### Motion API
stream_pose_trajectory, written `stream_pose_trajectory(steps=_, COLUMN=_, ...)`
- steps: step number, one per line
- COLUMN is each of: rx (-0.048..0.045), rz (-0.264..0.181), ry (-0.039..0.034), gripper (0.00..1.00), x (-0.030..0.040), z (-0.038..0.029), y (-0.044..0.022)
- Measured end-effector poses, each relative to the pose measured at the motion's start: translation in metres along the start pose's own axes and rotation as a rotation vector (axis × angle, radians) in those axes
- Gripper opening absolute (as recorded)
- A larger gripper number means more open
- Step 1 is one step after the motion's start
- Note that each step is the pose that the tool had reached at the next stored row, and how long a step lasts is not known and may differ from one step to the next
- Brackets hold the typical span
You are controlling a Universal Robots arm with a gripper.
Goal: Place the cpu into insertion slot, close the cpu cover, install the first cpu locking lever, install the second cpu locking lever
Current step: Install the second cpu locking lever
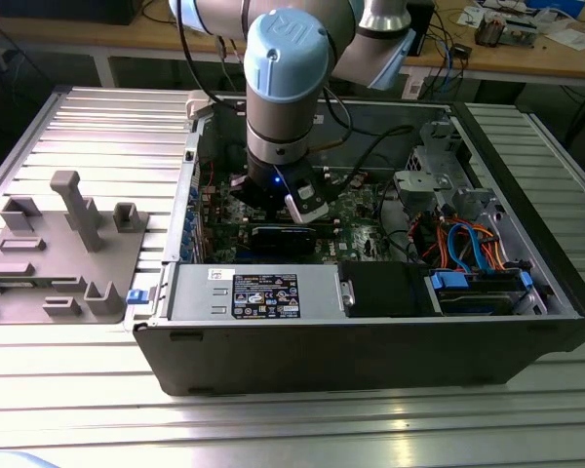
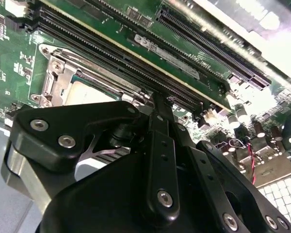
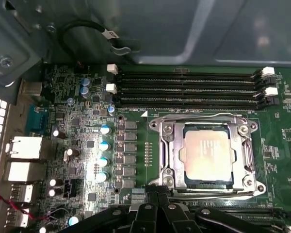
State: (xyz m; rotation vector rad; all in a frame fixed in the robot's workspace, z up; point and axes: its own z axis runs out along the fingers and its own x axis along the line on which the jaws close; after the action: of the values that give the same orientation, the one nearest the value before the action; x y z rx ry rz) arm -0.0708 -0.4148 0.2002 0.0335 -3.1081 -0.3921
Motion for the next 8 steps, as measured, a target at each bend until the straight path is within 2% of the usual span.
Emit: stream_pose_trajectory(steps=8, rx=-0.0108, rz=0.0, ry=-0.0005, gripper=0.11, x=0.0032, z=0.0042, y=0.0027)
